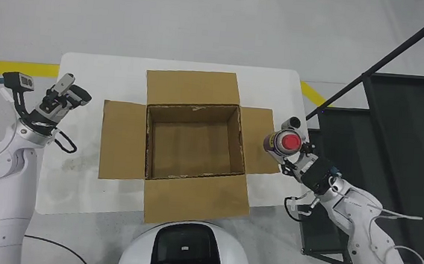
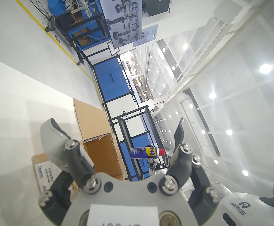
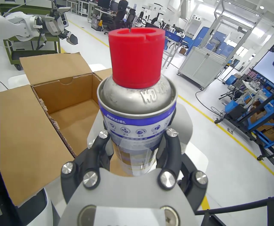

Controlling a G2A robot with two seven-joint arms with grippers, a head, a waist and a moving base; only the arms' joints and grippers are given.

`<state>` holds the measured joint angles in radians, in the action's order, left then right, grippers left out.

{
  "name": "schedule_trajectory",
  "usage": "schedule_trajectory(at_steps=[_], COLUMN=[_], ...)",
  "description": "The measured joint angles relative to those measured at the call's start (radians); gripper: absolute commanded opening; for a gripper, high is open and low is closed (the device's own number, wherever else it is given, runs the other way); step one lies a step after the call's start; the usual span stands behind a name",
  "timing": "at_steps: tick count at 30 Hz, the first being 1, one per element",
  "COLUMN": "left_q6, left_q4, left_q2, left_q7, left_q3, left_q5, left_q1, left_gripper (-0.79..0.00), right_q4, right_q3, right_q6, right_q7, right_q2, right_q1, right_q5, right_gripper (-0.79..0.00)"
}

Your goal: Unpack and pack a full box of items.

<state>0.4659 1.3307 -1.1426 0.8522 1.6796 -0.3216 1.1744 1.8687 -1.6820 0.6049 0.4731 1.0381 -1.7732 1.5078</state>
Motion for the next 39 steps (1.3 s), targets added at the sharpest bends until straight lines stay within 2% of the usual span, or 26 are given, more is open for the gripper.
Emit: schedule_trajectory(at_steps=[14,18,22,25,32,35,39], left_q6=[0.000,0.000,0.000,0.000,0.000,0.000,0.000], left_q4=[0.000,0.000,0.000,0.000,0.000,0.000,0.000], left_q2=[0.000,0.000,0.000,0.000,0.000,0.000,0.000], left_q7=[0.000,0.000,0.000,0.000,0.000,0.000,0.000], left_q3=[0.000,0.000,0.000,0.000,0.000,0.000,0.000], left_q5=[0.000,0.000,0.000,0.000,0.000,0.000,0.000], left_q1=[0.000,0.000,0.000,0.000,0.000,0.000,0.000], left_gripper=[0.000,0.000,0.000,0.000,0.000,0.000,0.000], right_q4=[0.002,0.064,0.135,0.146,0.004,-0.076,-0.193], right_q3=[-0.004,0.001,0.092,0.211,0.557,0.671,0.780], right_q6=[-0.007,0.066,0.205,0.272,0.314,0.293,0.250], right_q7=[-0.023,-0.102,-0.255,-0.409,-0.819,-0.960,-1.091], right_q2=[0.000,-0.006,-0.011,-0.006,0.039,0.064,0.095], right_q1=[0.002,0.046,0.165,0.291,0.593,0.688,0.784], right_q5=[-0.010,-0.010,-0.001,0.011,-0.064,-0.105,-0.160], right_gripper=[-0.785,-0.785,-0.785,-0.785,-0.785,-0.785,-0.785])
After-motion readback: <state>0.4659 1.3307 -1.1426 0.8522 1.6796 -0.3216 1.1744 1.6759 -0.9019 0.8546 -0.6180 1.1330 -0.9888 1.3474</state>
